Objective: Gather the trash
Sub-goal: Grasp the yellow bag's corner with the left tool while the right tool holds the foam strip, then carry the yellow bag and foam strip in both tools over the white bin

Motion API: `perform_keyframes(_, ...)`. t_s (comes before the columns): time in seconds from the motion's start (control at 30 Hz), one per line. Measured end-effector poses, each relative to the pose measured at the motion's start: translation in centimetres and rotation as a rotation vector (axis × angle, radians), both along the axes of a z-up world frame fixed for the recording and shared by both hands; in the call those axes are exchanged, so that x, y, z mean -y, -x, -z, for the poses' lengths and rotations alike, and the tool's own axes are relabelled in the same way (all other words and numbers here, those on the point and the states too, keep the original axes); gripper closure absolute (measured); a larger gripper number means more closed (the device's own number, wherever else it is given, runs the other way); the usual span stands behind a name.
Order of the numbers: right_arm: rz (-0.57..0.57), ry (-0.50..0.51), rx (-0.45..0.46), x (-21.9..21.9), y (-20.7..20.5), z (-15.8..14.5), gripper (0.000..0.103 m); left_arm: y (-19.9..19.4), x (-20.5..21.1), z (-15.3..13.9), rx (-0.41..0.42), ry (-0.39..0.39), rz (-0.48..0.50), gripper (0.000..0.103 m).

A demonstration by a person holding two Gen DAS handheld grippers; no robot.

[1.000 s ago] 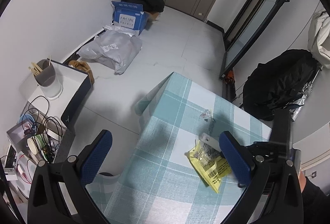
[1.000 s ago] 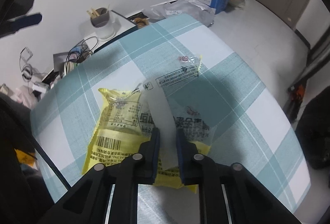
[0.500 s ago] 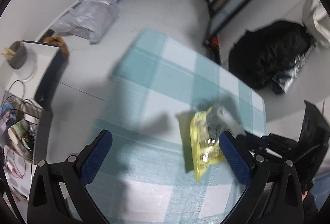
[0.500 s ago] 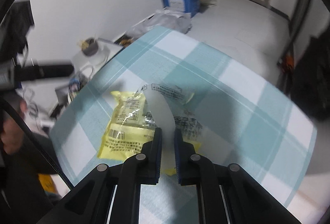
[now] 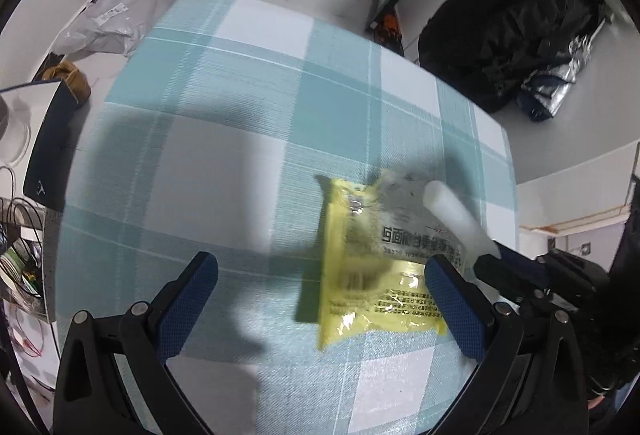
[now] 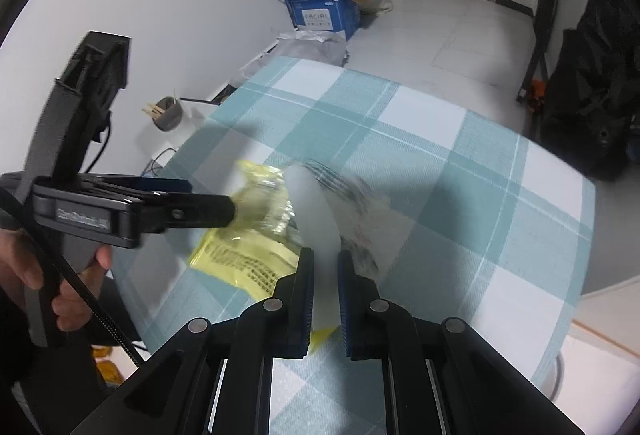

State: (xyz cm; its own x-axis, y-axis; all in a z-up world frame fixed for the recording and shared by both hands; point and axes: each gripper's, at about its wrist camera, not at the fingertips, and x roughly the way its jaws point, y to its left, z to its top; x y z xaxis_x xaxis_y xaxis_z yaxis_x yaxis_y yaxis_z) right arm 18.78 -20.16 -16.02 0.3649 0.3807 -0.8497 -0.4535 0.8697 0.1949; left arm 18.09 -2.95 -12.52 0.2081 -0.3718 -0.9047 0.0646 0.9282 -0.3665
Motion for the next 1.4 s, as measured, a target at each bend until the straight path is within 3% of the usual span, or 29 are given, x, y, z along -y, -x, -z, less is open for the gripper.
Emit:
perform_keyframes(0.13, 0.022, -0.034, -0.005, 1.2, 0.3, -0.2, 0.093, 0.3, 1.1, 0.6, 0.007, -0.037, 0.026, 0.002)
perform_keyframes(0.37, 0.062, -0.014, -0.007, 2.6, 0.2, 0.0, 0.093, 1.1, 3.4, 0.8, 0.076, -0.213, 0.129, 0.004)
perform_keyframes(0.47, 0.070, -0.003, -0.002, 3.0, 0.1, 0.0, 0.093, 1.3, 4.1, 1.1, 0.084, -0.249, 0.166, 0.020)
perform_keyframes(0.6, 0.090, -0.016, 0.000, 4.1, 0.2, -0.2, 0.092, 1.9, 5.3, 1.2, 0.131, -0.344, 0.225, 0.033)
perform_keyframes(0.63, 0.099, -0.018, 0.001, 4.5, 0.2, -0.2, 0.092, 2.0, 5.4, 1.2, 0.141, -0.342, 0.234, 0.037)
perform_keyframes(0.73, 0.121, -0.026, -0.002, 5.4, 0.1, -0.3, 0.092, 2.2, 5.7, 0.9, 0.154, -0.326, 0.248, 0.057)
perform_keyframes(0.8, 0.136, -0.032, -0.004, 5.9, 0.1, -0.3, 0.092, 2.3, 5.6, 0.8, 0.165, -0.321, 0.251, 0.077)
perform_keyframes(0.9, 0.151, -0.041, -0.003, 6.5, 0.0, -0.4, 0.092, 2.2, 5.2, 0.7, 0.165, -0.295, 0.240, 0.093)
perform_keyframes(1.07, 0.173, -0.063, 0.009, 7.5, 0.3, -1.0, 0.092, 2.1, 5.0, -0.1, 0.174, -0.242, 0.194, 0.099)
perform_keyframes(1.4, 0.219, -0.128, 0.067, 9.9, 2.0, -3.7, 0.092, 3.4, 6.0, -2.7, 0.242, -0.196, 0.168, 0.100)
